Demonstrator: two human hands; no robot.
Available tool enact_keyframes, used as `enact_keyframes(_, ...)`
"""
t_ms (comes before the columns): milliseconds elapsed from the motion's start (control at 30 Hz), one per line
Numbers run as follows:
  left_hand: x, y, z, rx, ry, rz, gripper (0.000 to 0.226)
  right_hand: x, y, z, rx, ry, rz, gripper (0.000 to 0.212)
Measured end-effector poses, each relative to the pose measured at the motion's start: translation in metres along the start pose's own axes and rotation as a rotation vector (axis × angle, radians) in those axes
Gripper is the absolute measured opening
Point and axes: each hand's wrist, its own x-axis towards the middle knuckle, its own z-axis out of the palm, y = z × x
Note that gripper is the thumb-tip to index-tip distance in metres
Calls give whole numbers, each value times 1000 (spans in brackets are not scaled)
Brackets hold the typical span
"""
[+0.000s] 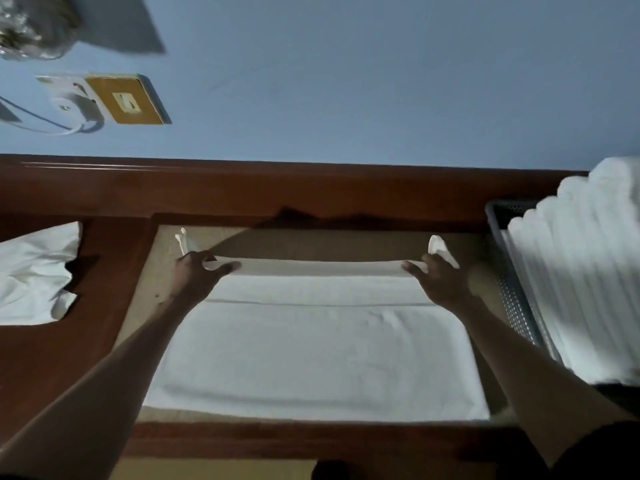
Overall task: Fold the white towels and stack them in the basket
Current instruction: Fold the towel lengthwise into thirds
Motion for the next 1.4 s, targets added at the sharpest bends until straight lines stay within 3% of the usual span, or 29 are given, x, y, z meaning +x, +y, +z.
enact_keyframes(133,-52,-33,5,-75,21,1,45,-66,9,31,-1,181,-81,58)
enact_keyframes(267,-101,-69,13,-68,32,-15,49,-124,21,61,102,312,-159,60)
enact_keyframes(367,-145,-89,20,-87,88,-35,47,-162,40,84,151,350,-198,41)
enact_keyframes(433,-166,-107,29,-95,150,-33,45,-183,49,97,183,338,-132,35)
enact_keyframes(600,-181,-147,57,-157,90,-112,38,-213,74,129,278,241,-117,36)
enact_keyframes(700,-177,-143,59,-223,151,-149,22,-213,78,134,349,245,-66,34)
enact_keyframes(867,-181,-141,45,-327,252,-215,18,-222,82,125,397,288,-101,15)
enact_keyframes(1100,-201,-156,50,-253,169,-183,19,-228,91,127,374,241,-89,15)
enact_keyframes(1300,-206,-153,50,-225,190,-195,14,-233,89,125,353,213,-13,20)
enact_keyframes(1400,-209,-157,53,96,153,-54,11,-239,81,121,230,161,41,26)
